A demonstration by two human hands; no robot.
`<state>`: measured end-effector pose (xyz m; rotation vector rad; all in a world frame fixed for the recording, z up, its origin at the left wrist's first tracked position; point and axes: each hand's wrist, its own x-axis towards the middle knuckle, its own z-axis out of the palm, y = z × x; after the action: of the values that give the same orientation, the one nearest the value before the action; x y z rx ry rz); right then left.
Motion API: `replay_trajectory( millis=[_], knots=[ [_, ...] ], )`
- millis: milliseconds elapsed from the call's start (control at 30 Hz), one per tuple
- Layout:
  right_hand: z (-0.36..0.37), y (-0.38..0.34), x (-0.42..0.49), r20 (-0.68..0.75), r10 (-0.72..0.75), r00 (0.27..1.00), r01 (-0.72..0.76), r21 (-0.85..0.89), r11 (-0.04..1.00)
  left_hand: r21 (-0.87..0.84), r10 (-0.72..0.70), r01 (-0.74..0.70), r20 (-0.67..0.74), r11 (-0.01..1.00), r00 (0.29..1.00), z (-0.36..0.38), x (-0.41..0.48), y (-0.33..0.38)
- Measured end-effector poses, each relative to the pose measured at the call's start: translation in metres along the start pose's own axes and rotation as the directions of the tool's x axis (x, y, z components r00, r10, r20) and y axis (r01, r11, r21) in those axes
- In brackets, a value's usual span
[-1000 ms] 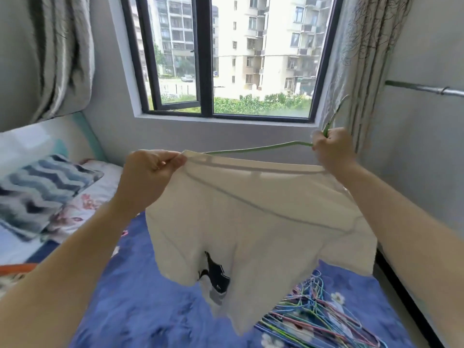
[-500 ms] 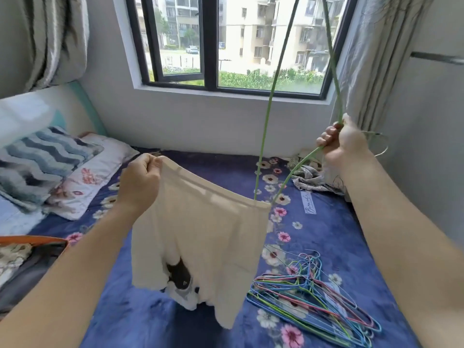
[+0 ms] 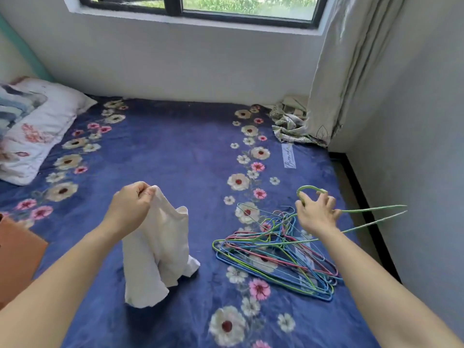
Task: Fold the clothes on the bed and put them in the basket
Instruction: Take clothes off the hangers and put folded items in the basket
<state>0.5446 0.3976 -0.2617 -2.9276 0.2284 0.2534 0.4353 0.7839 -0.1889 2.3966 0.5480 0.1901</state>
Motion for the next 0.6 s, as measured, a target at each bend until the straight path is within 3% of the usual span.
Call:
replay_trajectory(
  millis=[67,200,300,367,467,533,600],
  knots=[
    [0.019,0.013,0.007,-0.014,-0.055,0.998,0.056,0.064,0.996,0.009,-0.020,0.020,0.005,1.000,1.000,0.006,0.003,0.001],
    [0.046,0.018,0.012,0.120,-0.167,0.979,0.100,0.430,0.897,0.028,-0.063,0.061,0.042,0.998,0.997,0.026,0.007,0.007],
    [0.060,0.015,0.010,0.070,-0.183,0.981,0.146,0.365,0.920,0.024,-0.084,0.082,0.084,0.996,0.993,0.038,0.008,0.014],
    [0.070,0.013,0.009,0.114,-0.117,0.987,0.061,0.408,0.911,0.028,-0.093,0.090,0.096,0.996,0.991,0.045,0.010,0.016],
    [0.086,0.016,0.010,0.246,0.005,0.969,-0.167,0.642,0.748,0.033,-0.103,0.100,0.110,0.994,0.989,0.051,0.010,0.014],
    [0.092,0.024,0.009,0.322,0.035,0.946,-0.259,0.686,0.680,0.035,-0.096,0.093,0.103,0.995,0.990,0.051,0.010,0.012],
    [0.099,0.029,0.008,0.385,0.014,0.923,-0.288,0.665,0.689,0.029,-0.085,0.082,0.096,0.996,0.992,0.050,0.009,0.009]
  ],
)
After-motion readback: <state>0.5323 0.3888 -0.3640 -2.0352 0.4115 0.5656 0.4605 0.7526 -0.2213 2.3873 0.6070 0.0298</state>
